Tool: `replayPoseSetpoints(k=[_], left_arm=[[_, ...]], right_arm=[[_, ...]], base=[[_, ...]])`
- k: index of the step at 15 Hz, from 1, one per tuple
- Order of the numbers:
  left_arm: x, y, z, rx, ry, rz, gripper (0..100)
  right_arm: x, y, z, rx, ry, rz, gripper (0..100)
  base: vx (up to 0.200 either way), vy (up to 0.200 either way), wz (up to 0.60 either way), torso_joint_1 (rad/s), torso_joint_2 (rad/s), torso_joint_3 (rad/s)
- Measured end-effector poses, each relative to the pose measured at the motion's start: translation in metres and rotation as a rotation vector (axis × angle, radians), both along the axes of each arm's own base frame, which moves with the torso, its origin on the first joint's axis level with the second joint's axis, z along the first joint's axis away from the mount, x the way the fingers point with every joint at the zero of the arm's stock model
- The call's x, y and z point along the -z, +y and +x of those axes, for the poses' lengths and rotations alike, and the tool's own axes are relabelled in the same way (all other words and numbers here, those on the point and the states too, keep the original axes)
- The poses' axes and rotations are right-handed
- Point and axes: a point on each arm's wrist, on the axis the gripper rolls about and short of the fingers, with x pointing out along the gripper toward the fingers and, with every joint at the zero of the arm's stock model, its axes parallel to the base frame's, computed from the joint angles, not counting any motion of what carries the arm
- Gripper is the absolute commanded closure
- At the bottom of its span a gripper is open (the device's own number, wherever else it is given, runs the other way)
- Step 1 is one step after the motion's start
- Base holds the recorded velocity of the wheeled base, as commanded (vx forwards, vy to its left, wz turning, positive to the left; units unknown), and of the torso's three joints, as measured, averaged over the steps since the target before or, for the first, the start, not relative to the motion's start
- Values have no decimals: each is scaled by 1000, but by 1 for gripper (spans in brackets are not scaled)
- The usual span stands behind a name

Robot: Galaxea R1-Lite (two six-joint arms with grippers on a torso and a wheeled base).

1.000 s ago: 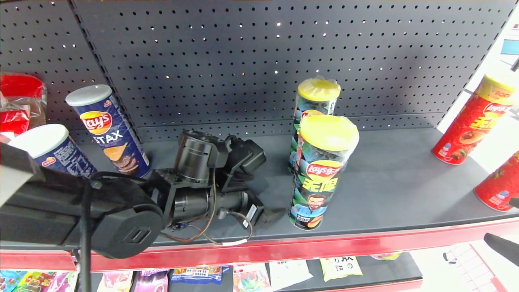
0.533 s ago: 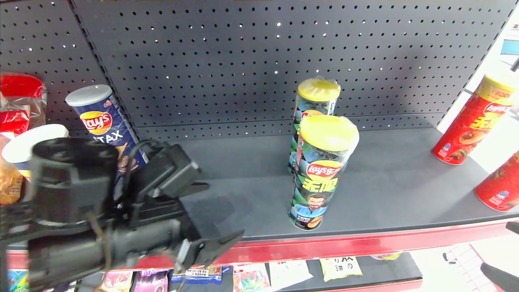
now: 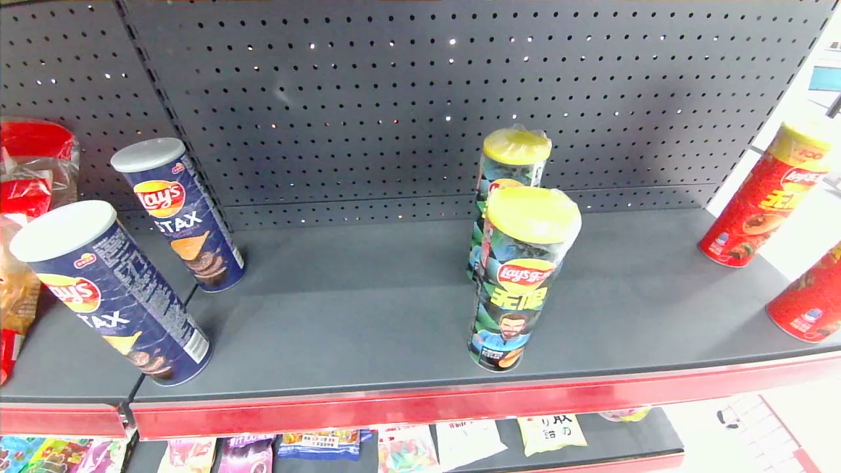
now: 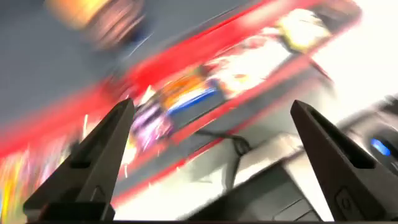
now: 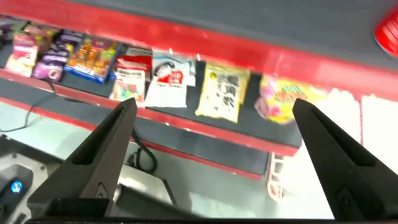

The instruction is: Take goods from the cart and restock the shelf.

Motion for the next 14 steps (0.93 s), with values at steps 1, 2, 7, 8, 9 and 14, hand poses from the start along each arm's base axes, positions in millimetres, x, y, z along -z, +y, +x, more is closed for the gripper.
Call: replayPoseSetpoints(k=[1, 2, 7, 8, 9, 14], left_arm=[[8, 2, -16, -150, -3, -22, 0], [15, 0, -27, -275, -2, -39, 0], [60, -11, -18, -537, -207, -120, 0], [65, -11, -11, -493, -302, -153, 0], [67, -12, -6, -458, -383, -169, 0], [97, -11, 2, -452, -371, -127, 0]], right_arm=[[6, -2, -12, 40, 24, 16, 0], [7, -3, -20, 95, 16, 53, 0], [33, 10, -21, 380, -22, 135, 0], [36, 11, -15, 367, -100, 150, 0], [34, 11, -9, 334, -209, 159, 0], [73, 11, 10, 213, -321, 55, 0]], base=[[0, 0, 0, 0, 0, 0], [0, 0, 0, 0, 0, 0], [0, 0, 0, 0, 0, 0], [0, 0, 0, 0, 0, 0], [0, 0, 0, 0, 0, 0], [0, 0, 0, 0, 0, 0]])
